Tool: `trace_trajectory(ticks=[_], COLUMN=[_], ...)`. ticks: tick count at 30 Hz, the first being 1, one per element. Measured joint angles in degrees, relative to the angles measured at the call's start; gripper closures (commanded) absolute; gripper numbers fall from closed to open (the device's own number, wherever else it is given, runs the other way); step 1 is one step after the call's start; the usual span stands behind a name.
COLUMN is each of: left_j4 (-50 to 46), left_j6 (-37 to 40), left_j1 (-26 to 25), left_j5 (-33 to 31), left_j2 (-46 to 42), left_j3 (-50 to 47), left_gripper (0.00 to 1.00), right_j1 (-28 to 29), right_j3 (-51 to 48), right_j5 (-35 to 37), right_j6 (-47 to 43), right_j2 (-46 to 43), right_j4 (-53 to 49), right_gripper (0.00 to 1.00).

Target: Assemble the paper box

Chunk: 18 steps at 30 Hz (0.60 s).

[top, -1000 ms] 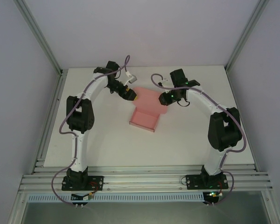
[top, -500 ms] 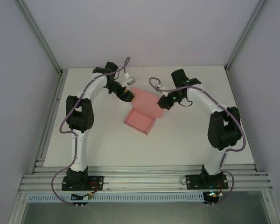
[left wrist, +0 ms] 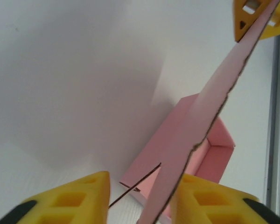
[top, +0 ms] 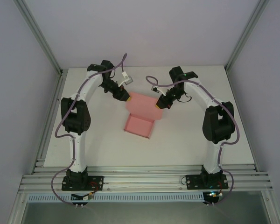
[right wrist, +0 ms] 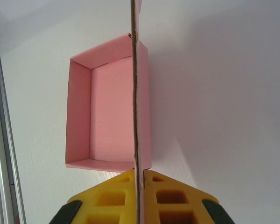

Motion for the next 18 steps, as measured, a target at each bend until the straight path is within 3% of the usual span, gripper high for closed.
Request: trace_trajectory(ticks=[15, 18], left_j4=[0.9, 2.1], left_j6=[1.0, 0.7], left_j1=[-0.3, -0.3], left_j5=[0.4, 0.2], left_j2=[-1.6, -1.7], left_j3=[-5.9, -6.6], left_gripper=[0.6, 0.51], right_j1=[0.2, 0.2], right_j3=[0.0, 0.1], right_j5=[0.7, 0.0], right_j6=[0.3, -0.4], right_j2=[0.9, 0.9], right_j4=[-1.6, -2.5], right_gripper=[0.93, 0.93])
